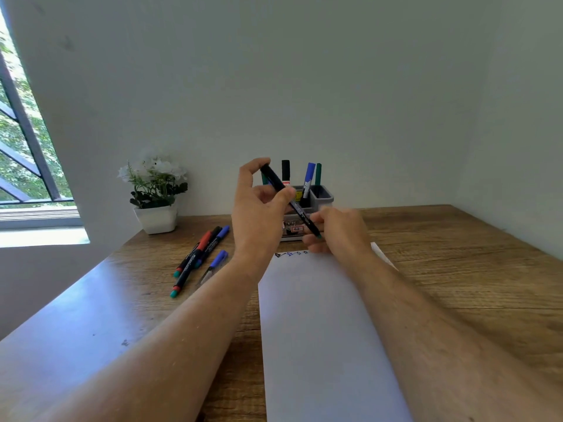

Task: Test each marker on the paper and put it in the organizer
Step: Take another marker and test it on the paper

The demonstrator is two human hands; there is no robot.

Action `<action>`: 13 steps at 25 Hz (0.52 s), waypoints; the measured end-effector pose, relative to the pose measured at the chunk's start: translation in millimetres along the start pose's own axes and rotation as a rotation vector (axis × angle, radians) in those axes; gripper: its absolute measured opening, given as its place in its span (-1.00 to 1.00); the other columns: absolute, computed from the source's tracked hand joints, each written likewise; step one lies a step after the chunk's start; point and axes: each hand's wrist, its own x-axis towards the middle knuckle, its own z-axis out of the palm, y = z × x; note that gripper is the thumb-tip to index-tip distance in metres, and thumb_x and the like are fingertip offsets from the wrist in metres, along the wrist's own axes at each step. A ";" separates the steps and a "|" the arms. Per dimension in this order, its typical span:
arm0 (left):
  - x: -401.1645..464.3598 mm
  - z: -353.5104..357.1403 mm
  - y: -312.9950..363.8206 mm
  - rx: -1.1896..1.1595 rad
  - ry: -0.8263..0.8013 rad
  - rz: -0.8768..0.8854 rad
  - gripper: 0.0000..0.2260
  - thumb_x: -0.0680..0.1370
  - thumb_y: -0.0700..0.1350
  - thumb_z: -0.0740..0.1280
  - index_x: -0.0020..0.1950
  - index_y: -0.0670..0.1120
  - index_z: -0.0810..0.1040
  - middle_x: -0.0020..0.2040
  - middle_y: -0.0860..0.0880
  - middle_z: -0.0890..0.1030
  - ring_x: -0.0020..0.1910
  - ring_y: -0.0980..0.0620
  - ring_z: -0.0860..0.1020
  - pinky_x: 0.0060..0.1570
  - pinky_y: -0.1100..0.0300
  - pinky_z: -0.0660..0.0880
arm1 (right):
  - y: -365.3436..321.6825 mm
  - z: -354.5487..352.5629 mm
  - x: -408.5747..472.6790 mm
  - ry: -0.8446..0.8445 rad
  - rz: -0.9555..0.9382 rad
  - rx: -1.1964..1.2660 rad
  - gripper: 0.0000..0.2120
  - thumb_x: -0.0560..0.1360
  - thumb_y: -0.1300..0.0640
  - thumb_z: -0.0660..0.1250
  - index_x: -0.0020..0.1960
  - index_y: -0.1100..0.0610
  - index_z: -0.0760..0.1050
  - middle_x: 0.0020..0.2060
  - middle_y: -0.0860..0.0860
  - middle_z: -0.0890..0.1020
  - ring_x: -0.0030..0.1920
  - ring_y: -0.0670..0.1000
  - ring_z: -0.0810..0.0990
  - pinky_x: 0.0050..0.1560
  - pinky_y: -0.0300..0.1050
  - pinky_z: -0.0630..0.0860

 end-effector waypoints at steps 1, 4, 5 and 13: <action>1.6 3.5 3.9 0.023 0.010 0.052 -0.53 0.50 -0.20 0.46 0.27 0.19 0.40 -0.10 -0.03 0.68 -0.15 0.05 0.70 -0.04 0.04 0.64 | 1.7 -1.4 0.7 0.066 -0.047 -0.102 -0.78 0.59 0.15 0.19 -0.08 0.17 0.59 -0.28 0.11 0.69 -0.45 0.05 0.67 -0.46 -0.13 0.57; 15.0 18.3 16.1 0.111 0.047 0.197 -0.52 0.49 -0.19 0.46 0.25 0.23 0.39 -0.06 0.05 0.63 -0.20 0.16 0.67 -0.20 0.25 0.61 | 6.6 -4.5 0.9 0.146 -0.217 -0.411 -0.72 0.60 0.15 0.15 -0.21 0.16 0.52 -0.32 0.05 0.59 -0.41 -0.03 0.56 -0.46 -0.20 0.42; 22.1 23.9 19.1 0.148 0.033 0.235 -0.52 0.49 -0.19 0.46 0.26 0.23 0.39 -0.07 0.07 0.62 -0.22 0.20 0.66 -0.24 0.33 0.58 | 7.4 -4.5 0.9 0.136 -0.267 -0.514 -0.70 0.61 0.15 0.15 -0.27 0.15 0.47 -0.35 0.03 0.54 -0.39 -0.06 0.50 -0.45 -0.23 0.35; 75.1 70.8 25.1 0.397 -0.079 0.271 -0.50 0.45 -0.16 0.50 0.34 0.12 0.48 -0.17 0.04 0.60 -0.18 0.12 0.60 -0.06 0.17 0.57 | 9.1 0.1 3.2 -0.014 -0.434 -0.738 -0.70 0.58 0.13 0.19 -0.34 0.07 0.40 -0.38 -0.04 0.48 -0.39 -0.12 0.43 -0.44 -0.26 0.26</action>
